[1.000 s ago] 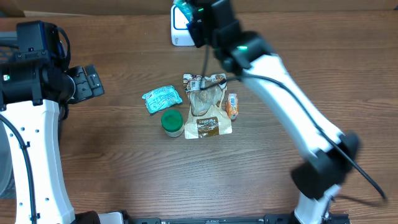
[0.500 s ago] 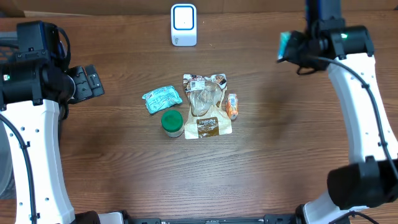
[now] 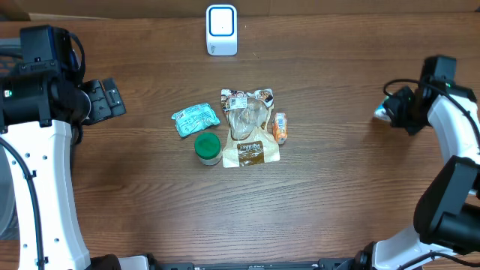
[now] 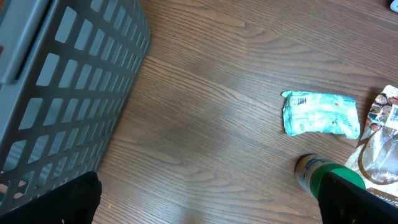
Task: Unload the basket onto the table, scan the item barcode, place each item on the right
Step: 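Move the right gripper holding the pack to the right and release it, then reach the right gripper to the orange Kleenex pack beside the bag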
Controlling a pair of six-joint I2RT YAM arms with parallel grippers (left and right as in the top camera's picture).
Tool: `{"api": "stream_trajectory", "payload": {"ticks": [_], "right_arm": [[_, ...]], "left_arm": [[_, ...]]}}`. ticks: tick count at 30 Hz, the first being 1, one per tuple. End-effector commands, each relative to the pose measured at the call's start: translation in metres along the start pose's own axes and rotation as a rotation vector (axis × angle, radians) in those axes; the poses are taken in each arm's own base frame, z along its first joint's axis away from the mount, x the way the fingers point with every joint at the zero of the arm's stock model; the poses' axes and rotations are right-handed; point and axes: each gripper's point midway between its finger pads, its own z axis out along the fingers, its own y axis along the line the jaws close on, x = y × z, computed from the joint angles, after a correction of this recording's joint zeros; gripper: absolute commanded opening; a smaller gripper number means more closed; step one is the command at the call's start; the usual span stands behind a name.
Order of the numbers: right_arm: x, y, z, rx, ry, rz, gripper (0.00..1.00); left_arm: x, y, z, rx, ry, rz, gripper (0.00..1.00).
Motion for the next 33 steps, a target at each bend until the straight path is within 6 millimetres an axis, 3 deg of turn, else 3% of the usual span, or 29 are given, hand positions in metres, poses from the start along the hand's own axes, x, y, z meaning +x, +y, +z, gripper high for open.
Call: {"api": "stream_trajectory", "payload": {"ticks": [1,2,4,5,6,11,16,19,24,30,33], "right_arm": [[0.007,-0.006,0.005,-0.013,0.021,0.020,0.04],[0.008,-0.007,0.005,-0.008,0.023,0.020,0.07],[0.008,-0.007,0.005,-0.007,0.024,0.020,0.49],[0.007,-0.006,0.005,-0.012,0.019,0.020,0.62],[0.006,-0.005,0.005,-0.016,0.014,0.020,0.68],[0.001,0.013,-0.016,-0.064,0.039,0.004,0.67],[0.022,0.070,-0.050,-0.276,0.140,-0.221,0.61],[0.058,0.101,-0.061,-0.387,0.230,-0.359,0.61],[0.124,0.124,-0.059,-0.389,0.328,-0.573,0.61],[0.193,0.135,-0.045,-0.331,0.376,-0.755,0.54],[0.213,0.133,-0.035,-0.275,0.359,-0.793,0.52]], "left_arm": [[-0.001,0.002,0.000,-0.010,-0.003,-0.017,1.00],[-0.001,0.002,0.000,-0.010,-0.003,-0.017,1.00],[-0.001,0.002,0.000,-0.010,-0.003,-0.017,1.00],[-0.001,0.002,0.000,-0.010,-0.003,-0.017,1.00],[-0.001,0.002,0.000,-0.010,-0.003,-0.017,1.00],[-0.001,0.002,0.000,-0.010,-0.003,-0.017,1.00],[-0.001,0.002,0.000,-0.010,-0.003,-0.017,1.00],[-0.001,0.002,0.000,-0.010,-0.003,-0.017,1.00],[-0.001,0.002,0.000,-0.010,-0.003,-0.017,1.00],[-0.001,0.002,0.000,-0.010,-0.003,-0.017,1.00],[-0.001,0.002,0.000,-0.010,-0.003,-0.017,1.00]]}}
